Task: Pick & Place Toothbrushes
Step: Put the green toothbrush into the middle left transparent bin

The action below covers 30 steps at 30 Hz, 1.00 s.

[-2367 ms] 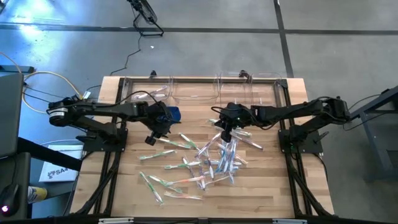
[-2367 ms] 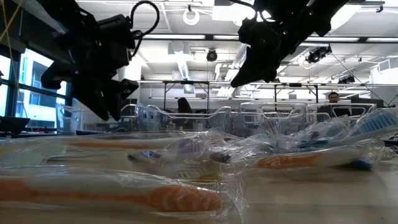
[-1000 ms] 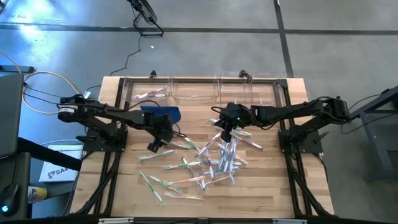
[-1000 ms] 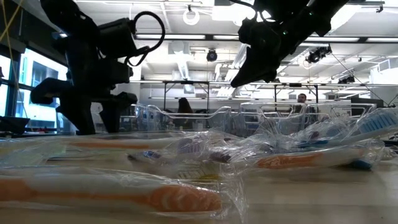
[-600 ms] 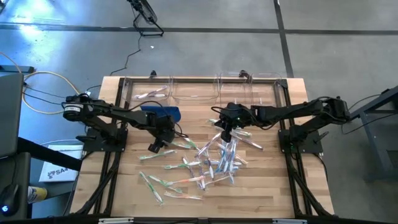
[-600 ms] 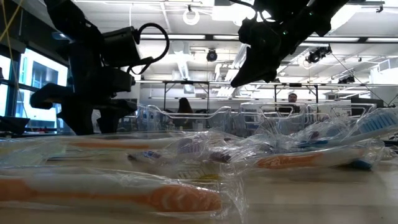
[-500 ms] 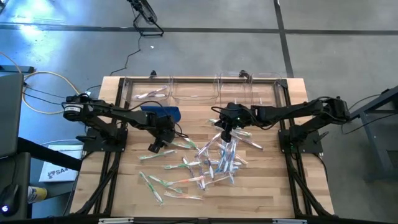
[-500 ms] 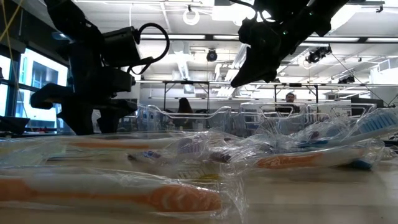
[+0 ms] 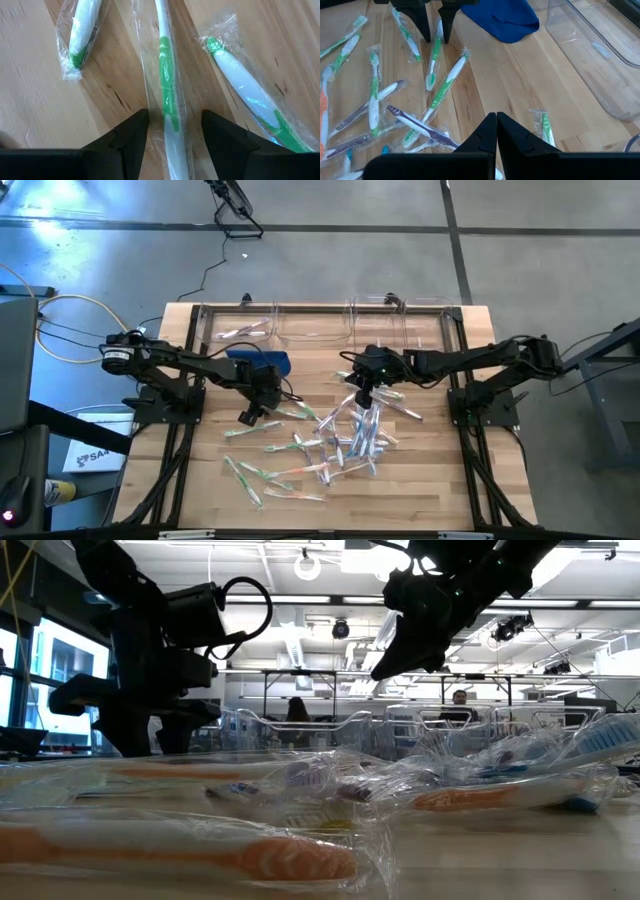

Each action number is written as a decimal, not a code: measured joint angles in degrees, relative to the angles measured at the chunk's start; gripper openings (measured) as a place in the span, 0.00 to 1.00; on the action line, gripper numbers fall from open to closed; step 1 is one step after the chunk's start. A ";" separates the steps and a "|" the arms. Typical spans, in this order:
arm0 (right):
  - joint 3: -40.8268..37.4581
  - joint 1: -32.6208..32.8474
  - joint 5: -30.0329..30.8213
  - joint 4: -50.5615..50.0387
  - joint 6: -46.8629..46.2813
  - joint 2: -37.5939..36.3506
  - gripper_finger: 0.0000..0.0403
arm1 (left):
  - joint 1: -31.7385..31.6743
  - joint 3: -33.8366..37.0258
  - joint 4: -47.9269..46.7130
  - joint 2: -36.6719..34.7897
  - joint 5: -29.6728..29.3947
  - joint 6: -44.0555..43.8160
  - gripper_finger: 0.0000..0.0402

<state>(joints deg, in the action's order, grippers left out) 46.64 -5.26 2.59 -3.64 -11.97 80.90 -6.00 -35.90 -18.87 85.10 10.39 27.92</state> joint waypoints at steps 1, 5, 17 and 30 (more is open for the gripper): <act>0.02 0.00 0.00 0.00 0.00 0.00 0.01 | 0.00 0.02 0.04 0.02 0.01 0.00 0.45; 0.00 0.00 0.00 0.00 0.00 0.00 0.01 | 0.00 0.02 0.10 0.04 0.04 0.00 0.45; 0.00 0.01 -0.01 0.00 0.17 0.00 0.01 | 0.00 0.13 2.13 0.23 0.36 -0.13 0.27; 0.00 0.01 -0.01 0.00 0.20 0.00 0.01 | 0.02 0.13 2.75 0.24 0.73 0.07 0.17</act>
<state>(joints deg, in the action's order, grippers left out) 46.63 -5.25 2.58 -3.64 -11.77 80.90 -5.98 -35.77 -16.12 85.34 11.13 27.99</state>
